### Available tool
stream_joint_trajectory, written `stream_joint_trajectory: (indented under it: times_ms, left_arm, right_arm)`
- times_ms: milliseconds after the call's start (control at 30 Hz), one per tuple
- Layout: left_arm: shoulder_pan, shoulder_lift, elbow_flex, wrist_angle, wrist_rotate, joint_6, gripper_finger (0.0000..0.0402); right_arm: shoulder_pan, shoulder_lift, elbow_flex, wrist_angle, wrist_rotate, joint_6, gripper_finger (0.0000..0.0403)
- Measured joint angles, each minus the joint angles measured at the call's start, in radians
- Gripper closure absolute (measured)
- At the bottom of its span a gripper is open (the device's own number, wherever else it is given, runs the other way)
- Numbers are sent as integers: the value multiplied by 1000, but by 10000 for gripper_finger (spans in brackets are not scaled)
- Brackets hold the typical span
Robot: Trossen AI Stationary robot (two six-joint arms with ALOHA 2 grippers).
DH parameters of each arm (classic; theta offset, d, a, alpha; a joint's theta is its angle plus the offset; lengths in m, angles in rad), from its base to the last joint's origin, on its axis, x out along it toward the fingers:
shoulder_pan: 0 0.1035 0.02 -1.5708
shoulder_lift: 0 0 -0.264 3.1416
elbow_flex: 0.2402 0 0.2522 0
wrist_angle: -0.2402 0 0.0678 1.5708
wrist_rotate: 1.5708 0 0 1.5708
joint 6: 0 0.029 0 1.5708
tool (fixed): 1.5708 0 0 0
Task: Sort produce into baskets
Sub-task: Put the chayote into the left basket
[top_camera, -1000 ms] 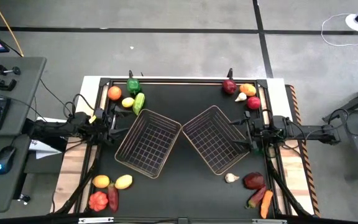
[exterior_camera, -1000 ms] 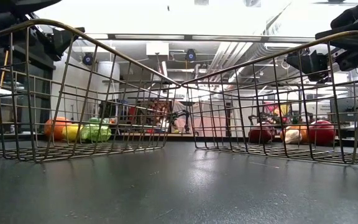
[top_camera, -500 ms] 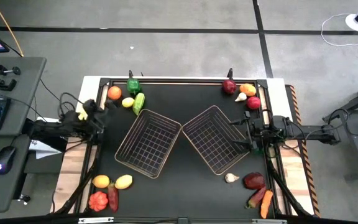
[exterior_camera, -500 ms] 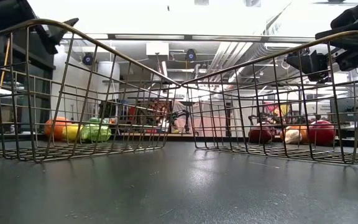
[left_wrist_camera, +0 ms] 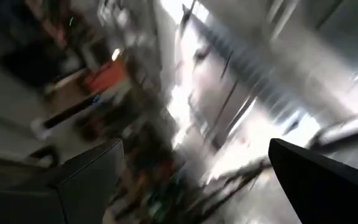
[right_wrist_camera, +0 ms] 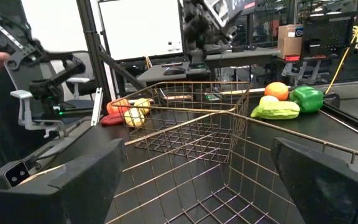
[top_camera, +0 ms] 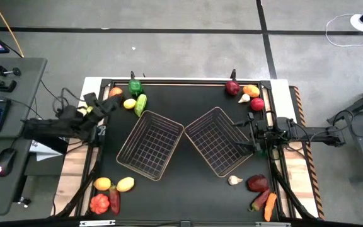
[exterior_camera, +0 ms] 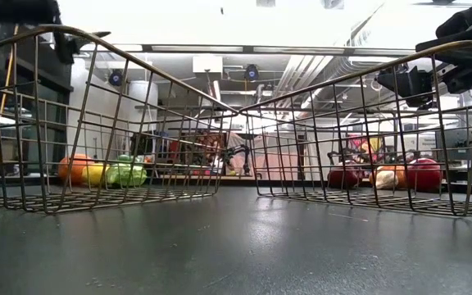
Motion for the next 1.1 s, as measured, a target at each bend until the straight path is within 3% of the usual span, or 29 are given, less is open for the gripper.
stream_joint_trajectory:
  times_ms: [233,333,500,667,867,1100]
  left_arm:
    - [194,233,506,-884,27,-2,9]
    - [303,366,626,-1099,151,-12,9]
    - [488,638,681,-1132,469,100,9]
    - [682,896,731,-1150,593,197,9]
    - [806,1077,764,-1186,611,265,9]
    - [824,1214,764,-1180,557,281,9]
  right_arm:
    - [0,0,0,0,0,0,4]
    - [0,0,0,0,0,0,4]
    - [0,0,0,0,0,0,4]
    - [0,0,0,0,0,0,4]
    - [0,0,0,0,0,0,4]
    - [0,0,0,0,0,0,4]
